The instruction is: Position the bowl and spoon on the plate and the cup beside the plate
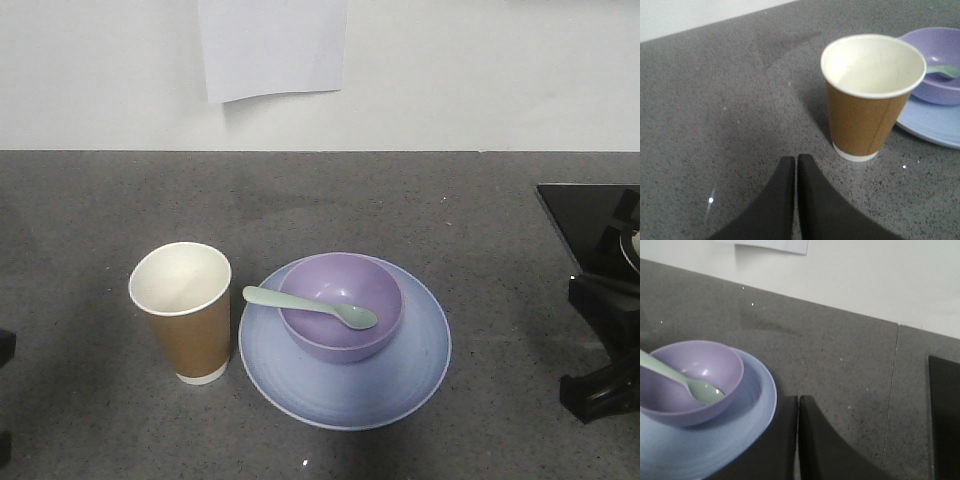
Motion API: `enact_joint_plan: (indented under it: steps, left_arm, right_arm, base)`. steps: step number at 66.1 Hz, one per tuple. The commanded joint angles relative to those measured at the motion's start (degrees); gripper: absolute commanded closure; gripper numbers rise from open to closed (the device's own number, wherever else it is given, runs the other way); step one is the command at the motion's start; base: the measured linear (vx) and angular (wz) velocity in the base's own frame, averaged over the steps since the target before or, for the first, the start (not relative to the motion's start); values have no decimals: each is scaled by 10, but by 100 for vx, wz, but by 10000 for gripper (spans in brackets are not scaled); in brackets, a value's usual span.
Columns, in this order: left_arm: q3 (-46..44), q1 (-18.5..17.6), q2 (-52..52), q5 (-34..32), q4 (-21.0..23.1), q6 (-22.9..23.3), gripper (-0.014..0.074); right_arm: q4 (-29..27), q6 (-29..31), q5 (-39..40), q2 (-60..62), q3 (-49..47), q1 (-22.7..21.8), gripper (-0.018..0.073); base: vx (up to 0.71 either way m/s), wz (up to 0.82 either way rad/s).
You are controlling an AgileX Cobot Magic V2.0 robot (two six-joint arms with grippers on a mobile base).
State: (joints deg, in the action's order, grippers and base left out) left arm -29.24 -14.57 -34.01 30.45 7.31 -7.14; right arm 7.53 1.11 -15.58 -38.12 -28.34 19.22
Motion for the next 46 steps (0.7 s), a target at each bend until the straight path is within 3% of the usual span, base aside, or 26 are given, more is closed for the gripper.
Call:
enact_joint_plan:
  steps: [1, 46]
  left_arm:
    - [31, -3, 24, -89, 30, 6, 603]
    - [40, -3, 37, -98, 39, 6, 603]
  right_arm:
    - [7, 0, 65, 0, 8, -2, 564]
    - [7, 0, 57, 0, 16, -2, 564]
  base:
    - [0, 0]
    - [0, 0]
